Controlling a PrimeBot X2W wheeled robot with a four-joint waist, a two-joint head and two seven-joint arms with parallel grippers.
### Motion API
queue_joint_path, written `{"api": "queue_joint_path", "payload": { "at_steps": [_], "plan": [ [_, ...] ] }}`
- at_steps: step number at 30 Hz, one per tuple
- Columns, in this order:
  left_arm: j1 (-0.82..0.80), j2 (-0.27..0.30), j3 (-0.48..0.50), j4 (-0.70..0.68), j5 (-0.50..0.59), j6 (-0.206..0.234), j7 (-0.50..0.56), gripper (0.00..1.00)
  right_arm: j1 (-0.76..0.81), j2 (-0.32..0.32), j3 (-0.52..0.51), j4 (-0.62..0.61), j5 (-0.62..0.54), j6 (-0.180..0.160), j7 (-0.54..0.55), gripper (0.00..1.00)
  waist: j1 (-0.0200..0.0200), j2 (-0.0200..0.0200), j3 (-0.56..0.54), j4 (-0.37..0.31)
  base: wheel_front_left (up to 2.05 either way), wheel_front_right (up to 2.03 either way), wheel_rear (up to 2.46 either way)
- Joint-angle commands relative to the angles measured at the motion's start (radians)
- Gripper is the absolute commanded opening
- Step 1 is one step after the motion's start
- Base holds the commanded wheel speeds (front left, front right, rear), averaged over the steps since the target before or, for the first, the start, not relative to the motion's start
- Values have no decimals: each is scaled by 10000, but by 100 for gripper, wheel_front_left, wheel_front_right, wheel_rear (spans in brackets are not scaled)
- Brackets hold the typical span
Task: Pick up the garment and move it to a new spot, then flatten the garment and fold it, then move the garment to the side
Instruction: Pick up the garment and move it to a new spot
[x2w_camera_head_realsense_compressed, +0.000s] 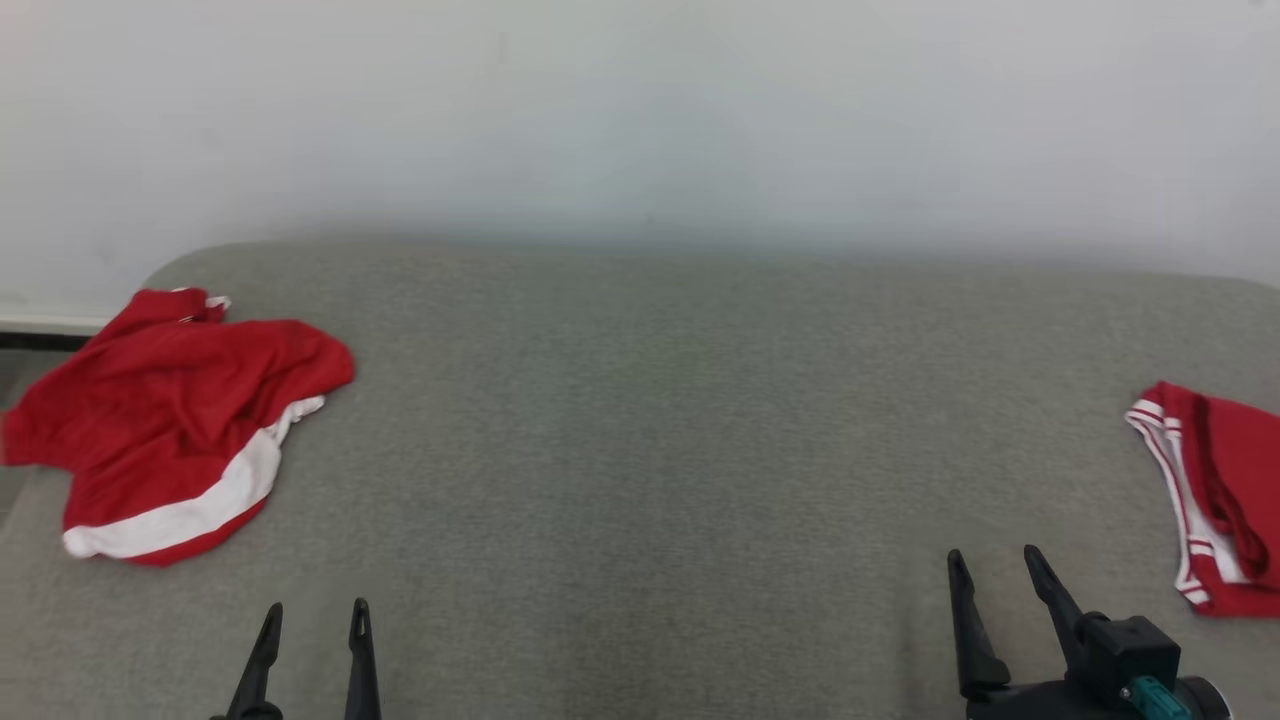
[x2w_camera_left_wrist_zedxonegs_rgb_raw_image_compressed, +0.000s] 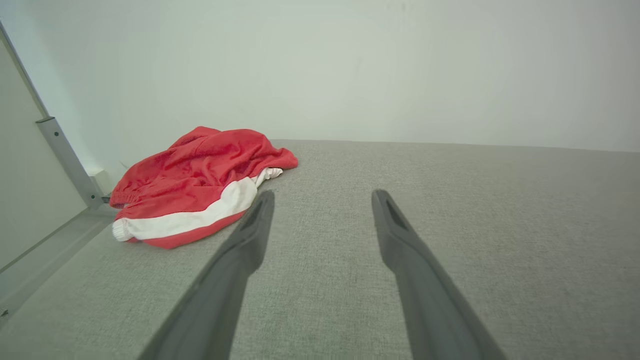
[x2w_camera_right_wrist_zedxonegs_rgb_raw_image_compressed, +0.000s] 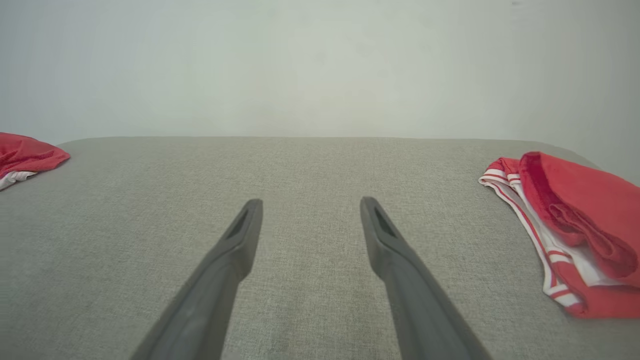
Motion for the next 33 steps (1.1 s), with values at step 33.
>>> {"api": "queue_joint_path", "payload": {
  "at_steps": [33],
  "plan": [
    [274,-9,572,-142,108,-21,-29,100,39,27,734,3,-9,-22,-58,100,0,-1,-74,3474,0,0,0]
  ]
}}
